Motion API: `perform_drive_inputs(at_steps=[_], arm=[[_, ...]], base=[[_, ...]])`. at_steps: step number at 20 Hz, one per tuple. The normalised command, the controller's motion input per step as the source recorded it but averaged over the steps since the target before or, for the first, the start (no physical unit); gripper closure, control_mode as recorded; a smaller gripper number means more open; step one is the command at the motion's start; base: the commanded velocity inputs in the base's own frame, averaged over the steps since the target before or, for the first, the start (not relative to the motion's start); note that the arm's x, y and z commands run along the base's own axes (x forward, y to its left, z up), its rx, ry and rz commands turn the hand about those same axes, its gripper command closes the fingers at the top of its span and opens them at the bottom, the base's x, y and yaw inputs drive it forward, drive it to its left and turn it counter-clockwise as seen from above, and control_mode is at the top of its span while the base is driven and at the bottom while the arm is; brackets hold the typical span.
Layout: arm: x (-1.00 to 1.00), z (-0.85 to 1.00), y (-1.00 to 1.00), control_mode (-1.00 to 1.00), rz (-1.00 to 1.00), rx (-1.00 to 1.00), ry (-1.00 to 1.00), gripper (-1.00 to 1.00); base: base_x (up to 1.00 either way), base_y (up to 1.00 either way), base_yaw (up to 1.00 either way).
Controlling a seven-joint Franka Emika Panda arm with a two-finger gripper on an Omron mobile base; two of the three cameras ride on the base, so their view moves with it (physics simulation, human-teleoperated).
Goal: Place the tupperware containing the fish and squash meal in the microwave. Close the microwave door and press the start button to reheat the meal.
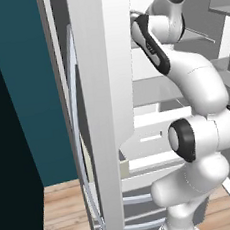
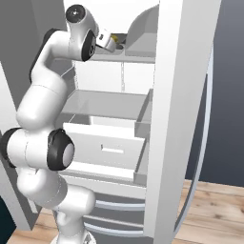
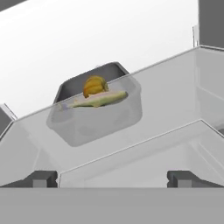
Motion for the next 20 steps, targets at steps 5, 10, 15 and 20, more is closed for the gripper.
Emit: perform_drive_inputs(at_steps=[5,10,15,20], arm=[[0.23,-0.1,0.0,-1.0,0.0,0.0,0.0,-1.0],[0.24,-0.15,0.0,-1.0,0.0,0.0,0.01,-1.0],[0.27,-0.03,0.02,-1.0,-0.01,0.0,0.04,-1.0],[0.26,0.0,0.07,-1.0,-0.02,0.0,0.03,-1.0]], base=[[0.0,0.0,0.0],[0.0,0.0,0.0],[0.0,0.0,0.0],[0.0,0.0,0.0]])
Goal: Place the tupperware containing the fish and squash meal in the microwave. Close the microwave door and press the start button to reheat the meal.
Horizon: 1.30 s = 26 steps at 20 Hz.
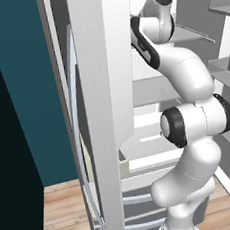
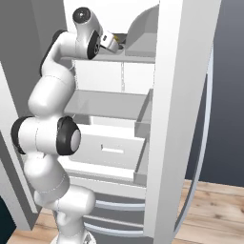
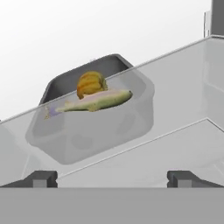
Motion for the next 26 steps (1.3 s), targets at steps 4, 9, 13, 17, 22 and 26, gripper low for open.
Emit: perform_drive_inputs(at_steps=[4,9,13,17,22,26], arm=[[0.2,0.0,0.12,-1.0,-0.01,0.0,0.0,-1.0],[0.16,0.0,0.13,-1.0,-0.02,0.0,0.0,-1.0],[0.21,0.0,0.04,-1.0,-0.03,0.0,0.0,-1.0],[0.24,0.0,0.0,-1.0,-0.04,0.02,0.0,-1.0],[0.25,0.0,0.0,-1.0,-0.05,0.05,0.0,-1.0],[0.24,0.0,0.0,-1.0,-0.05,0.04,0.0,-1.0]], base=[[0.0,0.0,0.0],[0.0,0.0,0.0],[0.0,0.0,0.0],[0.0,0.0,0.0],[0.0,0.0,0.0],[0.0,0.0,0.0]])
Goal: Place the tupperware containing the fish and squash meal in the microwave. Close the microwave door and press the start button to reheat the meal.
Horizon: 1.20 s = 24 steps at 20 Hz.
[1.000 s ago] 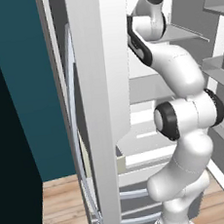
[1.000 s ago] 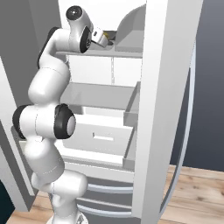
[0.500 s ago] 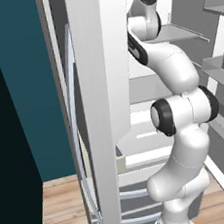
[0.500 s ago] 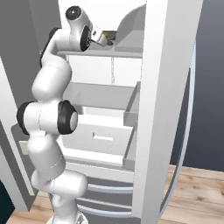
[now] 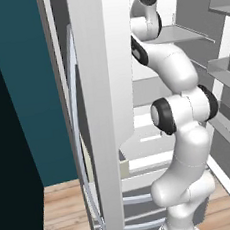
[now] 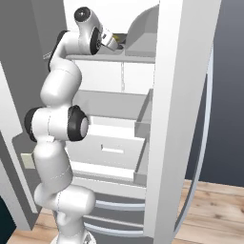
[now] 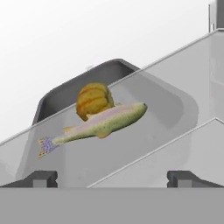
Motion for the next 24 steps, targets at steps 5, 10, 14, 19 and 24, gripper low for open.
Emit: perform_drive_inputs(at_steps=[5,10,14,19,24], arm=[[0.23,0.0,0.0,-1.0,-0.05,0.02,0.04,-1.0],[0.21,0.0,0.0,-1.0,-0.05,0.0,0.12,-1.0],[0.22,0.0,0.01,-1.0,-0.06,0.0,0.14,-1.0],[0.22,0.0,0.0,-1.0,-0.05,0.0,0.08,-1.0],[0.17,0.0,0.0,-1.0,-0.05,0.0,-0.03,-1.0]], base=[[0.0,0.0,0.0],[0.0,0.0,0.0],[0.0,0.0,0.0],[0.0,0.0,0.0],[0.0,0.0,0.0]])
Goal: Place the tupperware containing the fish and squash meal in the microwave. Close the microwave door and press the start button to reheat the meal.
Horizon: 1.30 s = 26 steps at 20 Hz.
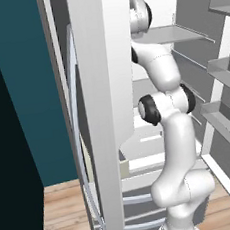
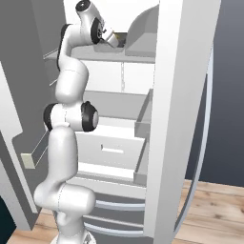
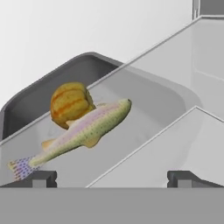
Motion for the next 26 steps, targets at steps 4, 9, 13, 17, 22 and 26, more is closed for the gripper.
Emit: perform_drive_inputs(at_steps=[4,9,13,17,22,26], arm=[[0.08,0.0,0.0,-1.0,-0.06,0.0,-0.09,-1.0],[0.2,-0.11,0.0,-1.0,-0.06,0.0,-0.01,-1.0],[0.24,-0.3,0.0,-1.0,-0.06,0.0,0.0,-1.0],[0.22,-0.24,0.0,-1.0,-0.06,0.0,0.0,-1.0],[0.13,-0.18,0.0,-1.0,-0.04,0.0,0.0,-1.0],[0.0,-0.11,0.0,-1.0,0.0,0.0,0.0,-1.0]], base=[[0.0,0.0,0.0],[0.0,0.0,0.0],[0.0,0.0,0.0],[0.0,0.0,0.0],[0.0,0.0,0.0],[0.0,0.0,0.0]])
